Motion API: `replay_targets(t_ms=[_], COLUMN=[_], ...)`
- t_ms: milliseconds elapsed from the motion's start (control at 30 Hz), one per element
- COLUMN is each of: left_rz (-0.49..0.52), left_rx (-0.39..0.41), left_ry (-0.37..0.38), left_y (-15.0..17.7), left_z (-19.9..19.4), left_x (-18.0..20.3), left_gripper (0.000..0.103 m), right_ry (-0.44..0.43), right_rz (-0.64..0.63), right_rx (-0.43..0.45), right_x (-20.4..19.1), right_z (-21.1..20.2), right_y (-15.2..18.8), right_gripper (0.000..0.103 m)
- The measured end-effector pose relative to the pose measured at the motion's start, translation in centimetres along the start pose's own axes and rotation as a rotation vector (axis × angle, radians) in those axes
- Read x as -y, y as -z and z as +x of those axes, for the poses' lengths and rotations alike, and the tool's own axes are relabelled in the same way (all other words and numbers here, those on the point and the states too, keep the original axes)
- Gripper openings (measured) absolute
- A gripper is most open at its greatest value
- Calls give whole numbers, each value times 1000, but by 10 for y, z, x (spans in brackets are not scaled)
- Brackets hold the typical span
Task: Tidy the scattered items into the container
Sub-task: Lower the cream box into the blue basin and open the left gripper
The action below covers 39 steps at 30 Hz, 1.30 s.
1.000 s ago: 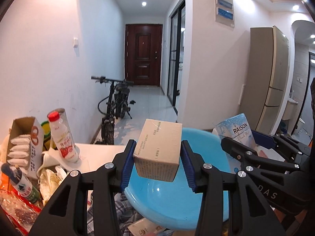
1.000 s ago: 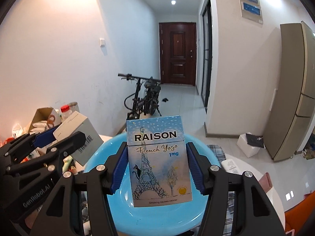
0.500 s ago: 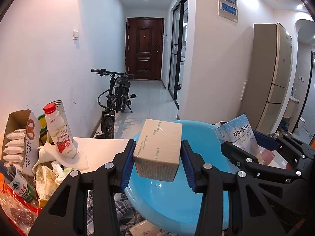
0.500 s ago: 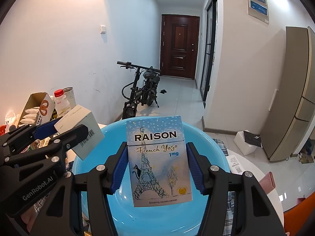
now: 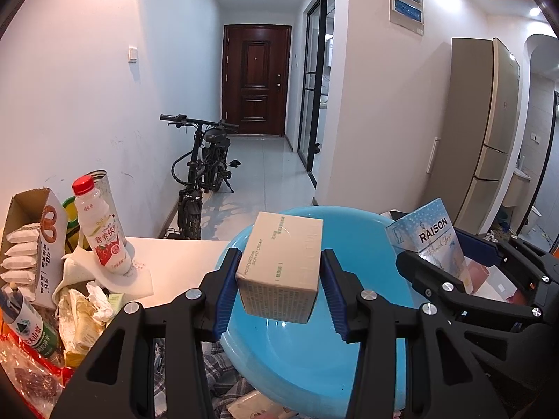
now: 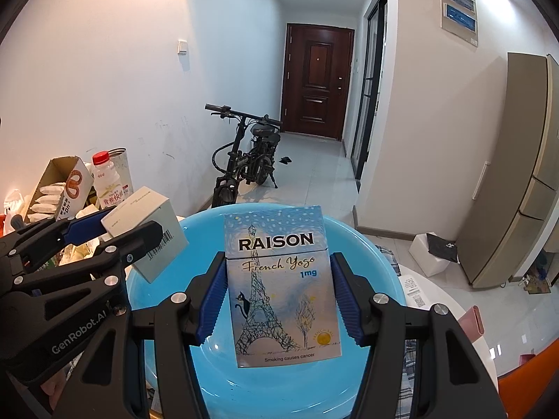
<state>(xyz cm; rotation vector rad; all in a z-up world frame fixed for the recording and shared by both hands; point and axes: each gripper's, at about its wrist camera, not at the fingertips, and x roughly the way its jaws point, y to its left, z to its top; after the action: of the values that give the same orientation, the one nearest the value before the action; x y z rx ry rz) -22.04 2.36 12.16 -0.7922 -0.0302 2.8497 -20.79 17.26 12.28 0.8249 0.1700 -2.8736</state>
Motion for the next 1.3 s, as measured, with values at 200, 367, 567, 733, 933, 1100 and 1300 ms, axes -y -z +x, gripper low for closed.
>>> replay_targets(t_ms=[200, 367, 567, 733, 933, 1100, 1300], left_rz=[2, 11, -4, -6, -4, -8, -16], left_rx=[2, 6, 13, 12, 12, 23, 41], left_ry=[-3, -8, -6, -8, -21, -111, -97], left_y=[0, 0, -2, -3, -3, -5, -8], left_z=[0, 0, -4, -5, -3, -2, -10], left_x=[-1, -1, -6, -8, -9, -15, -23], left_gripper=[44, 42, 37, 34, 38, 102, 103], right_ry=[2, 12, 20, 14, 19, 17, 16], right_rz=[-3, -5, -4, 1, 1, 10, 9], right_rx=[1, 4, -5, 7, 16, 14, 18], right_x=[2, 0, 5, 9, 11, 13, 15], right_z=[2, 4, 5, -2, -8, -10, -13], right_y=[0, -1, 2, 0, -2, -3, -5], right_gripper=[60, 60, 60, 60, 60, 60, 60])
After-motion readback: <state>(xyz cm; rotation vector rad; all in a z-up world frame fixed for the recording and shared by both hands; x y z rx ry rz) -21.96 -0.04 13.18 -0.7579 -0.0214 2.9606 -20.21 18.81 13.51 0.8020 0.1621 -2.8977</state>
